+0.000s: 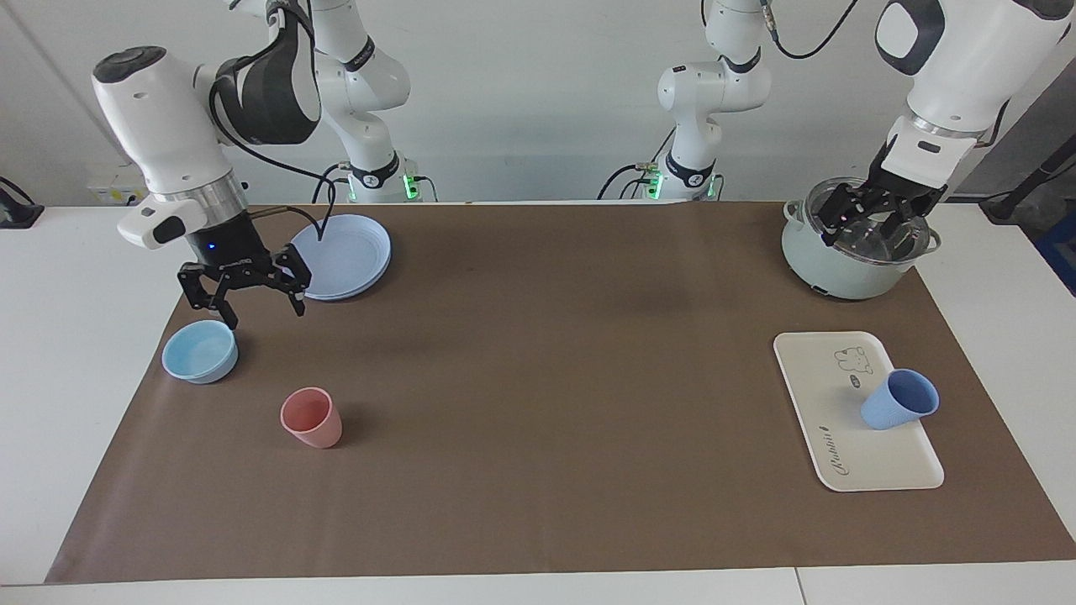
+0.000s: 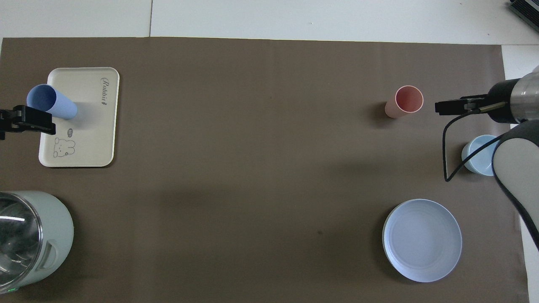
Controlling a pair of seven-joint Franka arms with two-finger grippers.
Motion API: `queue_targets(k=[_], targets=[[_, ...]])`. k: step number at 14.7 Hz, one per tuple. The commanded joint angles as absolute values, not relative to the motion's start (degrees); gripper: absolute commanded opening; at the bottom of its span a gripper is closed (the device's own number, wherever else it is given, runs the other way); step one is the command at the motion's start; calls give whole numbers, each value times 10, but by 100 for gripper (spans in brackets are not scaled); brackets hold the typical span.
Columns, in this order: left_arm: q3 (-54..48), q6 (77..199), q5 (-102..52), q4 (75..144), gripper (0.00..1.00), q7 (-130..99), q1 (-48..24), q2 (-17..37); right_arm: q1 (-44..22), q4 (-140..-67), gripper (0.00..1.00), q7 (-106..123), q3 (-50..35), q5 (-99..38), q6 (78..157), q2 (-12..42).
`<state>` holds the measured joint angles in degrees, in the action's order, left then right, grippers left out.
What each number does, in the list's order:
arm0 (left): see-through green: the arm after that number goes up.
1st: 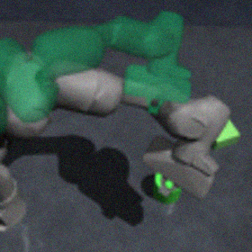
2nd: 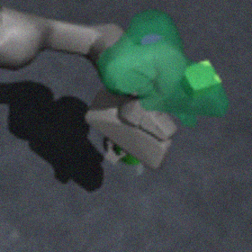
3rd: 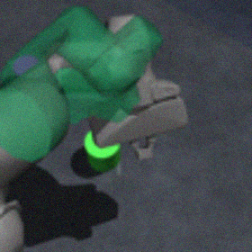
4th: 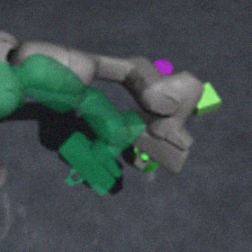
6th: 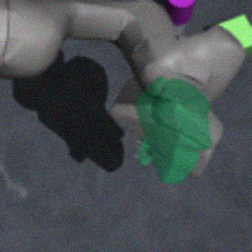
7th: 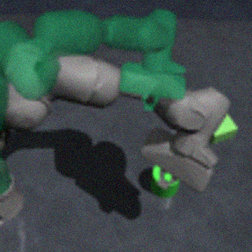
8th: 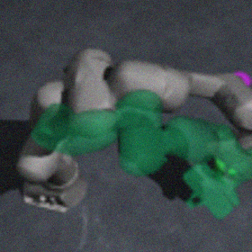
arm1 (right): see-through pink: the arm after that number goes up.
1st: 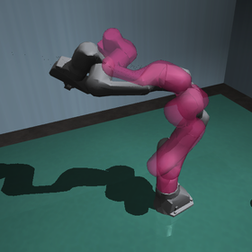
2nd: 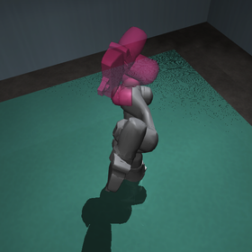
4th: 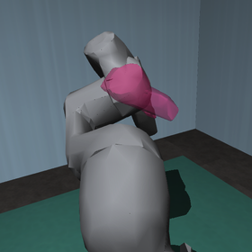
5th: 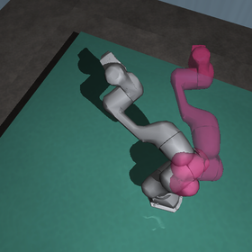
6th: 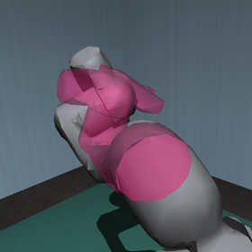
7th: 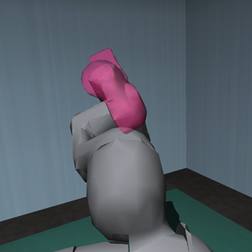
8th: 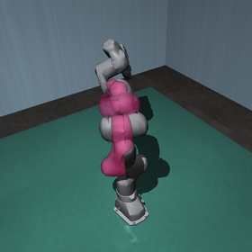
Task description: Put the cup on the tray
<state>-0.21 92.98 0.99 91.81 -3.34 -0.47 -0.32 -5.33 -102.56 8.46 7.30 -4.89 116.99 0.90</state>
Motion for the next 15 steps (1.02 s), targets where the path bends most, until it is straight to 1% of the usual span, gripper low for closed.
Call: queue_targets(k=[1,3,8,10,11,13,15], targets=[[-4,933,16,930,100,-35,-4,-14,-52,-966,100,18,73,-19,1072,11],[-4,933,16,929,100,-40,-3,-13,-50,-928,100,8,74,-18,1003,12],[-12,943,17,925,100,-19,-32,-13,-52,-877,100,-10,73,9,904,12],[-14,943,17,927,100,9,-34,-13,-47,-840,100,-9,69,8,846,12],[-20,942,16,926,100,9,-34,-14,-47,-839,100,-10,69,7,827,6],[-24,942,16,928,100,9,-34,-14,-53,-866,100,-7,69,11,809,-24],[-24,940,16,929,100,11,-34,-16,-53,-902,100,1,69,13,817,-44]])
